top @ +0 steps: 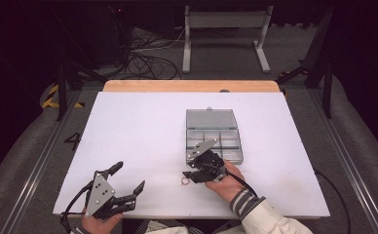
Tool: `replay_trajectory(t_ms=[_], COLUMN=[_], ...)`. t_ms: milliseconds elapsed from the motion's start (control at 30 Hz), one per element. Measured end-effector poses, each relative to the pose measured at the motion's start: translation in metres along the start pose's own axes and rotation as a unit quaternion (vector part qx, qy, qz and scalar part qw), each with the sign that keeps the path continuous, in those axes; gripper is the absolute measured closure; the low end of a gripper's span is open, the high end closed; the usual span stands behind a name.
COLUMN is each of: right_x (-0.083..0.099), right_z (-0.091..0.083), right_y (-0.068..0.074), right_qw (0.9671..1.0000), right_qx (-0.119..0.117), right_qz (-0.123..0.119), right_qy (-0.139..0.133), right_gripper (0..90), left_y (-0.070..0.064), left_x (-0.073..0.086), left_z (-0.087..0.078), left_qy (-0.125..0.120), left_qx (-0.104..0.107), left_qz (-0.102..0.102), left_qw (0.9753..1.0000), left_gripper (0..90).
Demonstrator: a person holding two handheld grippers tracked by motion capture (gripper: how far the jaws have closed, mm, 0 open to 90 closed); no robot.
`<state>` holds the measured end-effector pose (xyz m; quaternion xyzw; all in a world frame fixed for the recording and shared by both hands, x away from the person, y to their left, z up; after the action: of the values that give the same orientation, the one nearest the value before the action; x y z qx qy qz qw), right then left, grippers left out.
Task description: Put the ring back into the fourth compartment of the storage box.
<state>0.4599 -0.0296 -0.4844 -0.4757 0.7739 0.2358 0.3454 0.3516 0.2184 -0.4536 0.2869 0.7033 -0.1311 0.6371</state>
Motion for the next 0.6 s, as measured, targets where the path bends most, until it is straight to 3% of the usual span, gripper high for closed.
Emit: replay_trajectory(t_ms=[267, 600], right_x=[0.004, 0.007], right_z=[0.009, 0.016], right_y=[0.003, 0.007], right_qw=[0.9997, 0.9987], right_qx=[-0.01, -0.01], right_qz=[-0.001, -0.02], right_qy=[0.024, 0.046], right_gripper=[62.6, 69.5], left_y=[0.0, 0.0], left_x=[0.0, 0.0], left_z=[0.0, 0.0], left_qy=[0.001, 0.003], left_qx=[0.001, 0.002], left_qz=[0.003, 0.004], left_qw=[1.0, 1.0], left_gripper=[16.3, 16.3])
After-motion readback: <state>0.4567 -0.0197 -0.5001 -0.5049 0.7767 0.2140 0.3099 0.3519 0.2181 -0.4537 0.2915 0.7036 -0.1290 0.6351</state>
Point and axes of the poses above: each handheld gripper's, and its own axes: z roughly forward along the jaws, x roughly out of its underside, y roughly to its left, the point moved 4 cm from there along z, roughly forward along the jaws, and after that the axes turned 8 degrees about -y, right-handed, at the moved point
